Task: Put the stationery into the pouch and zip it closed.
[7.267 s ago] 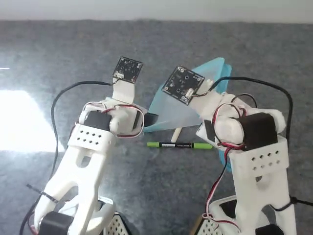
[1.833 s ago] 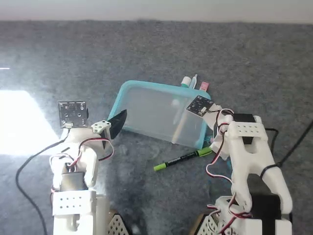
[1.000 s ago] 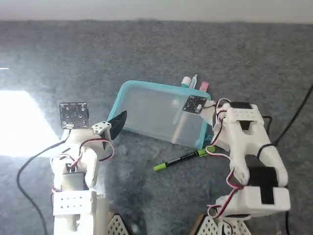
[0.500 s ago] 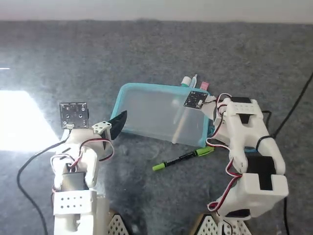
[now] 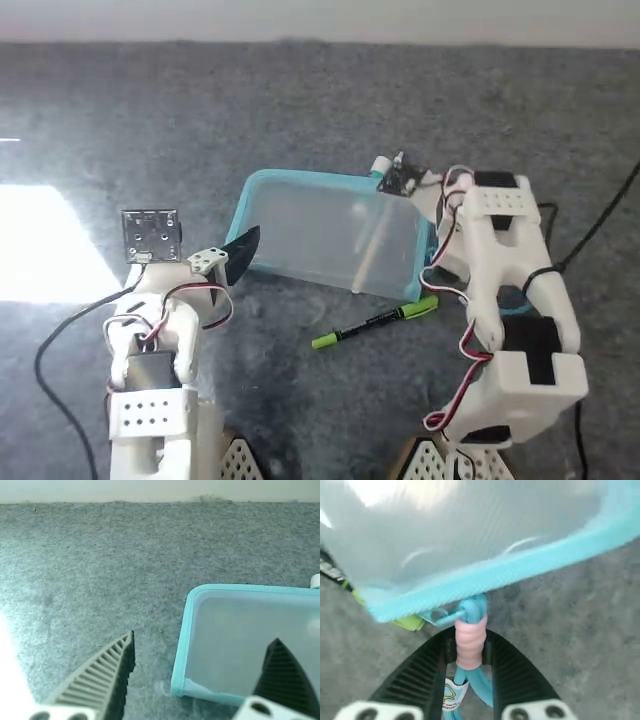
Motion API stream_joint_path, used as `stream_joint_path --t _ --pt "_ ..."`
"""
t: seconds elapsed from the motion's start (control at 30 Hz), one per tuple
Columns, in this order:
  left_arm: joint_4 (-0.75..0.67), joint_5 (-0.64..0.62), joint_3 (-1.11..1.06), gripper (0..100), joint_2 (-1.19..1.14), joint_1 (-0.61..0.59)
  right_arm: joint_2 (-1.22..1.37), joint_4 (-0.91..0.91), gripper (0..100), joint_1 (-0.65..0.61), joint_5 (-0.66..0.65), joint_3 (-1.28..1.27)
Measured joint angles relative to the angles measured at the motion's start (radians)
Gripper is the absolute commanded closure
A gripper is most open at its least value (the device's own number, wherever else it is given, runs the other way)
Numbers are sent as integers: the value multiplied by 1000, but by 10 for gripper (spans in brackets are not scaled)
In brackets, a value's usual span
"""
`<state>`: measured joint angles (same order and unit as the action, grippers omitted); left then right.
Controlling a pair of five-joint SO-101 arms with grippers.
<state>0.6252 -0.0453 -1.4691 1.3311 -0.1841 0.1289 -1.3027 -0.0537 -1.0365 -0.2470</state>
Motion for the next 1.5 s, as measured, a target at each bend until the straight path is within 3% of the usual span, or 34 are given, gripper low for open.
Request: stream_joint_path --t 0.13,0.37,0.67,0.9,1.13,1.5 --pt "5 0 2 617 0 0 -110 -192 991 -71 49 172" --pt "140 0 91 617 0 0 -239 -439 991 -278 138 397" --pt "431 107 327 616 0 2 -169 -454 991 -486 322 658" --pt "700 132 621 615 8 150 35 -454 991 -500 468 904" --pt "644 97 658 615 9 180 95 -454 991 -557 508 1034" --pt "516 48 582 615 8 176 21 -454 991 -667 526 1014"
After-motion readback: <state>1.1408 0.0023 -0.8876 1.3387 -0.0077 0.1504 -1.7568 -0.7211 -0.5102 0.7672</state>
